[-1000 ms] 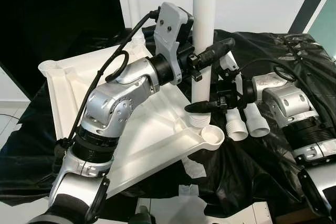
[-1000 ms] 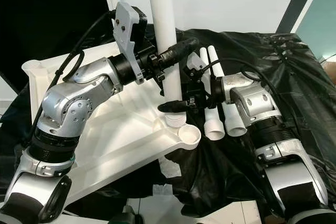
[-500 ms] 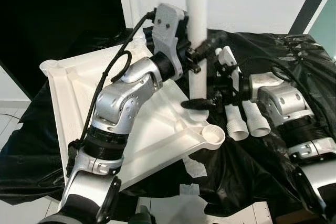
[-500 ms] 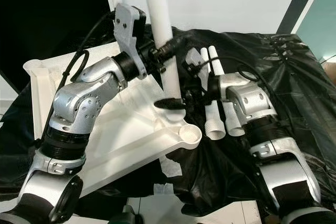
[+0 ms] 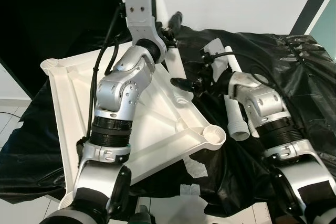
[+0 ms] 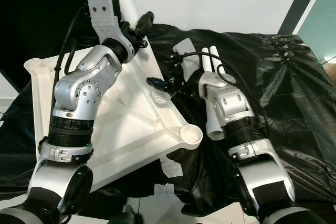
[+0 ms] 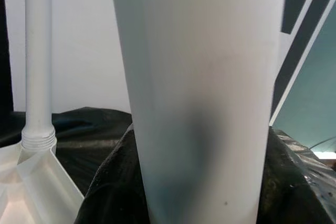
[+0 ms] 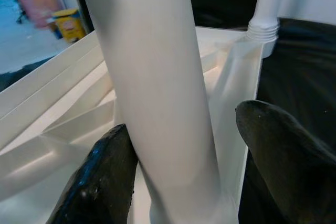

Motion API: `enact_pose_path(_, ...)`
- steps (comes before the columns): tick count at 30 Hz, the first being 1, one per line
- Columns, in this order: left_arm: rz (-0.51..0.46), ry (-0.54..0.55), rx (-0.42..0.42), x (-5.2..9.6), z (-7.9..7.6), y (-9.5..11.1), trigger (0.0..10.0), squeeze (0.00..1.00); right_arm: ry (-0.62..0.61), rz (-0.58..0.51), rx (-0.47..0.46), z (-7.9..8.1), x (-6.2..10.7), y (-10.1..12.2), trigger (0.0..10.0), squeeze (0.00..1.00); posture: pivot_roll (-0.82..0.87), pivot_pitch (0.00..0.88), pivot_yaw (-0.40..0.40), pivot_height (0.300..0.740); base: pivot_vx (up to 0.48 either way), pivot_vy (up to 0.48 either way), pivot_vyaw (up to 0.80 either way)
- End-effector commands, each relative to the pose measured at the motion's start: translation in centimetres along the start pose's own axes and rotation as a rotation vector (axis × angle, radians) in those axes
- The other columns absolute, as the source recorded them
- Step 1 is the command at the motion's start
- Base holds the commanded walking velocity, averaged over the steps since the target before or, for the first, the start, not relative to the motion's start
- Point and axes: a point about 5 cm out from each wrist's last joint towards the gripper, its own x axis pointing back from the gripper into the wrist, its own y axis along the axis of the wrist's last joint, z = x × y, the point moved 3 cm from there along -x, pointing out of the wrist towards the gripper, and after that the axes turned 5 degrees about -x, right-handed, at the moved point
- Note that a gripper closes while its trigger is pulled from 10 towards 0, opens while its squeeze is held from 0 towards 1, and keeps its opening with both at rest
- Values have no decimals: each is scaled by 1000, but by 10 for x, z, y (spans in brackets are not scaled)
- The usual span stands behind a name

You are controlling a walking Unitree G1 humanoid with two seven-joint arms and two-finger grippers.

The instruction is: Building children table

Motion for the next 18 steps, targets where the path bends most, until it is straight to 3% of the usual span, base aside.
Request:
enact_pose_path(1,-3,26,3,-4,-3,5,10000,0,-76,5,16,-1,-1,-4,10000,0,117,22,-22,740,0,0,0)
enact_pose_path(5,0,46,19,-6,-6,4,10000,0,-128,-5,26,0,-5,-3,10000,0,114,28,-21,740,0,0,0)
enact_pose_path(8,3,67,57,-10,-18,1,10000,0,-183,-19,52,8,-15,-1,10000,0,118,29,-24,740,0,0,0)
enact_pose_path(16,5,79,83,-14,-29,0,10000,0,-226,-35,72,14,-24,3,10000,0,123,28,-31,740,0,0,0)
enact_pose_path(18,5,77,92,-16,-34,0,10000,0,-249,-44,81,15,-27,7,9569,0,122,30,-33,740,0,0,0)
